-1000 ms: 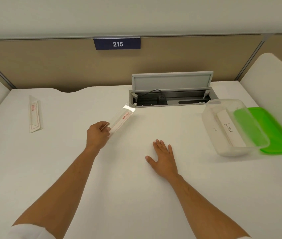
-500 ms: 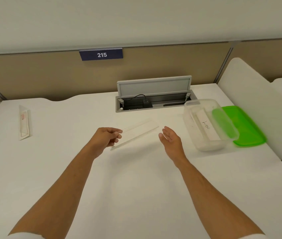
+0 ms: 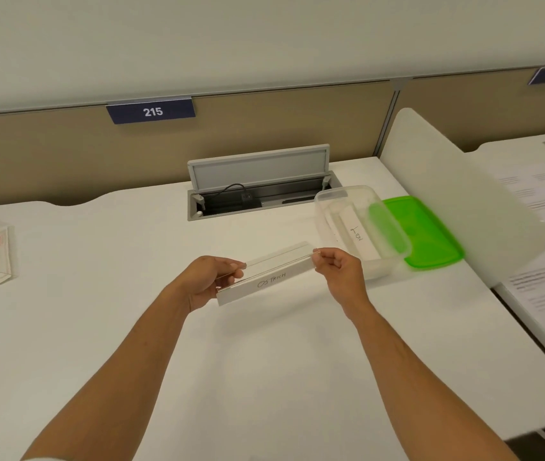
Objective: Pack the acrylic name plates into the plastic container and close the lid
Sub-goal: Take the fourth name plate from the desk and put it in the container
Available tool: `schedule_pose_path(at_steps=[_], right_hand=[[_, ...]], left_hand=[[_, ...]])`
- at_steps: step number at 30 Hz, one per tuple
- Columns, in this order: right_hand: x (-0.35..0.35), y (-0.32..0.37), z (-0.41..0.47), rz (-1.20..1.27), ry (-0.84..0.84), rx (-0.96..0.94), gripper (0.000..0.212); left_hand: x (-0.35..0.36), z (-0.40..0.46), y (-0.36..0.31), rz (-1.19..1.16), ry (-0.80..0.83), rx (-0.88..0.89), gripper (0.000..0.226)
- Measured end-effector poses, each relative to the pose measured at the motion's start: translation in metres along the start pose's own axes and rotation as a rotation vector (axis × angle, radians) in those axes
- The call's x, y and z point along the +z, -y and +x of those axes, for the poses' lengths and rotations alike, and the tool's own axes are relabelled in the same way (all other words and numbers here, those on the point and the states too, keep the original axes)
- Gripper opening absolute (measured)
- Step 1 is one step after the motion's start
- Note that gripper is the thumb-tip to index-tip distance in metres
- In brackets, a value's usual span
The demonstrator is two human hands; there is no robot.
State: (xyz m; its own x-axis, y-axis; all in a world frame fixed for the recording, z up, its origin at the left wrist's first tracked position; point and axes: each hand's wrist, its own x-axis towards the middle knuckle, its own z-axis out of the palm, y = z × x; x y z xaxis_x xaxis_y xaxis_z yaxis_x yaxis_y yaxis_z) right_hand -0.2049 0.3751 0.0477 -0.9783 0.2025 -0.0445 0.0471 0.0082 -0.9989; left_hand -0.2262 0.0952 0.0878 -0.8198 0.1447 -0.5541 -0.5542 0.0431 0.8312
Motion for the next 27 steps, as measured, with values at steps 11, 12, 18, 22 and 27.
schedule_pose_path(at_steps=[11,12,18,22,27], right_hand=[[-0.04,0.001,-0.004,0.039,-0.067,0.048,0.004],[-0.042,0.001,-0.004,0.042,-0.065,0.057,0.004],[-0.049,0.002,0.0,0.062,-0.058,0.085,0.008],[-0.047,0.004,0.003,0.089,-0.061,0.091,0.009],[-0.044,0.006,0.003,0.059,-0.015,0.104,0.017]], left_hand=[[0.045,0.01,0.0,-0.085,-0.054,-0.03,0.036],[0.047,0.01,0.001,-0.089,-0.058,-0.023,0.042],[0.06,0.007,0.003,-0.137,-0.159,-0.006,0.073],[0.067,0.003,0.004,-0.185,-0.223,-0.021,0.083],[0.068,0.002,0.003,-0.228,-0.324,-0.015,0.087]])
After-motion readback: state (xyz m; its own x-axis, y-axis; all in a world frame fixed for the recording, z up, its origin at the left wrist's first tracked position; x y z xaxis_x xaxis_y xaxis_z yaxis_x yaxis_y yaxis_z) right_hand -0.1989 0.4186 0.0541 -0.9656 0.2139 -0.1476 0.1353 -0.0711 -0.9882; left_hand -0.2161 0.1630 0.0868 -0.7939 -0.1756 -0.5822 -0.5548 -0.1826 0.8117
